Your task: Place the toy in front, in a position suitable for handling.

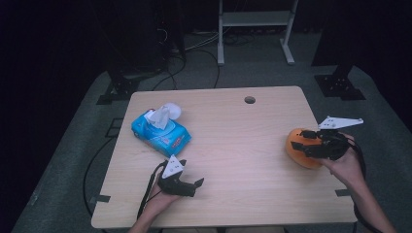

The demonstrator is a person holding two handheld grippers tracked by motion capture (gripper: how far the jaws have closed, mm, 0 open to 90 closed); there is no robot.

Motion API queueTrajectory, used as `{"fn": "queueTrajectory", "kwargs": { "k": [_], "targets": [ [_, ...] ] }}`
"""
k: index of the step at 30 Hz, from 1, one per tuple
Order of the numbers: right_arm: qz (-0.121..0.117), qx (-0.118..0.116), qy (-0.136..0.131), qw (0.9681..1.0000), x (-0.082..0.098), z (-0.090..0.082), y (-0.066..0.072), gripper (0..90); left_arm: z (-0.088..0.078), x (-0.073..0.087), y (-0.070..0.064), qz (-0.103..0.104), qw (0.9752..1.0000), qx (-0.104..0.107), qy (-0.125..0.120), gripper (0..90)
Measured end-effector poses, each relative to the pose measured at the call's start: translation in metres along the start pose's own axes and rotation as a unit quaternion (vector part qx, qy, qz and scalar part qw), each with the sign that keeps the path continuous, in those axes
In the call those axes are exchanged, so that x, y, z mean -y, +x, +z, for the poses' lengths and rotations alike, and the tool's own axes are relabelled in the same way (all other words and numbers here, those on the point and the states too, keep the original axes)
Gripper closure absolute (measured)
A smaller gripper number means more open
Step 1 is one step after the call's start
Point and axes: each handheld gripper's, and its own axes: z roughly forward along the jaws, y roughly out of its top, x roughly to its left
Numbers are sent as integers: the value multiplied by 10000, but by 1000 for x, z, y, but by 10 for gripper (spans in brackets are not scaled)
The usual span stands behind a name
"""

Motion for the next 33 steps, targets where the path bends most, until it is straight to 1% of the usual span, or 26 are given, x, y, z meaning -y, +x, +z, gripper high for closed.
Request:
{"fn": "queueTrajectory", "kwargs": {
  "k": [2, 3, 5, 9, 10, 12, 14, 15, 17, 18, 20, 23, 28, 30, 31, 33],
  "targets": [
    [42, 74, -2, 10000, 2, -2, -5, 322, 0, 0, 0, 2, 10000, -9, -10, 37],
    [42, 74, -2, 10000, 2, -2, -5, 322, 0, 0, 0, 2, 10000, -9, -10, 37],
    [87, 187, 14, 9998, 4, -4, -12, 324, 0, 0, 0, 6, 10000, -14, -4, 37],
    [170, 313, 93, 9993, 11, -3, -21, 327, 1, 1, 0, -79, 10000, 13, -29, 37],
    [170, 313, 93, 9993, 11, -3, -21, 327, 1, 1, 0, -79, 10000, 13, -29, 37],
    [244, 384, 82, 9989, 16, -1, -27, 333, 1, 1, 0, -84, 10000, 9, -14, 37],
    [261, 414, 71, 9988, 18, -1, -29, 336, 1, 1, 0, -85, 10000, 15, -13, 37],
    [322, 448, 46, 9985, 21, 1, -32, 339, 1, 1, 0, -84, 10000, 15, -6, 37],
    [347, 460, 32, 9983, 23, 1, -34, 342, 1, 1, 1, -85, 10000, 20, -3, 37],
    [392, 520, 7, 9979, 25, 1, -37, 348, 1, 1, 1, -73, 10000, 20, 0, 37],
    [450, 548, -39, 9975, 27, 2, -40, 354, 1, 1, 1, -68, 10000, 23, 13, 37],
    [471, 564, -38, 9973, 32, 4, -41, 363, 1, 1, 0, -74, 10000, 23, 12, 37],
    [457, 630, 34, 9970, 39, 10, -39, 423, 1, 2, 0, -104, 9999, 21, 16, 37],
    [494, 540, 42, 9973, 43, 14, -38, 460, 1, 2, 0, -110, 9999, 22, 18, 37],
    [459, 522, 93, 9975, 46, 17, -35, 492, 1, 2, 0, -117, 9999, 25, 17, 37],
    [481, 466, 145, 9977, 48, 21, -32, 525, 1, 1, 1, -119, 9999, 16, 12, 37]
  ]
}}
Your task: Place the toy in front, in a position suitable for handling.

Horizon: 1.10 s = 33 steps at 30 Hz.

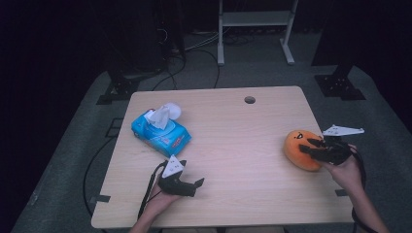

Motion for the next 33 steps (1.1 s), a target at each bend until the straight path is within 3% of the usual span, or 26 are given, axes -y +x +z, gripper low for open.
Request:
{"fn": "queueTrajectory", "kwargs": {
  "k": [10, 16, 24, 33],
  "targets": [
    [-144, 105, 79, 9998, 6, 4, 12, 695, -2, 0, 2, -30, 10000, -20, -35, 37],
    [-249, 299, 25, 9992, 5, 4, 17, 742, -1, 0, 2, -21, 10000, -41, -16, 37],
    [-266, 353, 2, 9990, 1, -2, 17, 790, -1, 1, 2, -30, 10000, -61, -1, 37],
    [35, 346, -88, 9994, -8, -10, 3, 815, -2, 1, 4, -72, 9999, -87, -37, 37]
  ]
}}
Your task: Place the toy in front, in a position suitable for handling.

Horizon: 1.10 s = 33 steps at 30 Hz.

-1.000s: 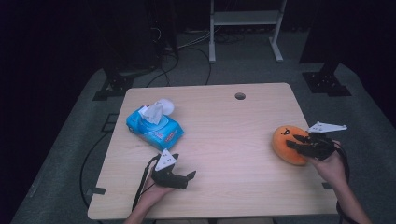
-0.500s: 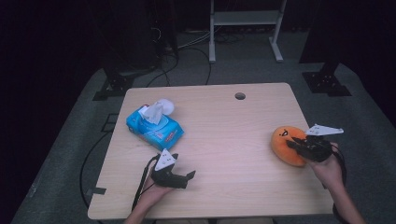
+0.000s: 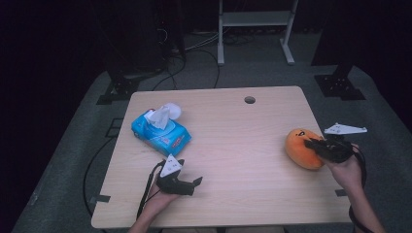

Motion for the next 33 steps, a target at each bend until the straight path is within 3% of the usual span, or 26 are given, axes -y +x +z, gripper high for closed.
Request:
{"fn": "queueTrajectory", "kwargs": {
  "k": [4, 9, 14, 18, 23, 31, 33],
  "targets": [
    [26, 10, 32, 10000, -3, 0, -2, 817, 0, 0, 0, -5, 10000, -1, -9, 37],
    [282, -46, -51, 9996, -8, -3, -12, 820, -1, 0, 0, -13, 10000, -16, -14, 37],
    [453, -166, -203, 9986, -14, -10, -18, 820, -2, 0, 1, -29, 10000, -21, 1, 37],
    [456, -316, -271, 9981, -20, -17, -16, 820, -2, 0, 2, -38, 10000, -21, -5, 37],
    [262, -652, -366, 9969, -36, -29, 1, 819, -3, -1, 2, -58, 10000, -35, -28, 37],
    [-2, -1084, -413, 9932, -56, -32, 24, 819, -4, -1, 3, -57, 10000, -56, -57, 37],
    [-119, -1327, -452, 9901, -64, -30, 36, 819, -5, -1, 4, -125, 9999, -37, -93, 37]
  ]
}}
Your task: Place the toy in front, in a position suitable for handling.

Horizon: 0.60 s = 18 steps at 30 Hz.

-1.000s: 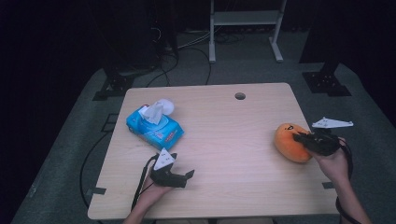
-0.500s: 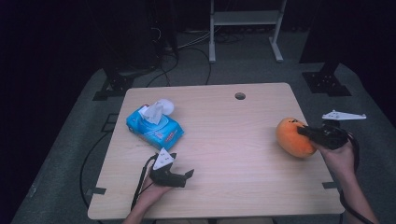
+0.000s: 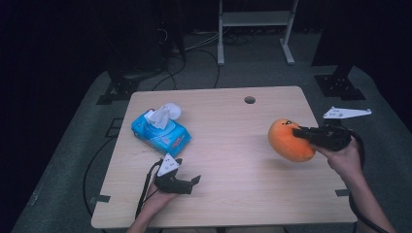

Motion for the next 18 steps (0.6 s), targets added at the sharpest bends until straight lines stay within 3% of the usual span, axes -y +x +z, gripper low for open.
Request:
{"fn": "queueTrajectory", "kwargs": {
  "k": [6, 8, 9, 12, 17, 18],
  "targets": [
    [-212, -413, 14, 9989, -13, 13, 22, 818, -3, -1, 1, 0, 10000, -25, -2, 37],
    [-379, -660, 48, 9971, -19, 24, 36, 818, -4, -1, 2, 5, 10000, -43, -3, 37],
    [-379, -660, 48, 9971, -19, 24, 36, 818, -4, -1, 2, 5, 10000, -43, -3, 37],
    [-573, -972, 91, 9936, -25, 39, 54, 818, -7, -2, 5, 2, 10000, -93, 22, 37],
    [-686, -1264, 147, 9895, -28, 54, 69, 817, -11, -2, 8, -57, 9999, -155, -12, 37],
    [-761, -1375, 211, 9874, -28, 62, 76, 817, -13, -2, 10, -75, 9998, -191, -26, 37]
  ]
}}
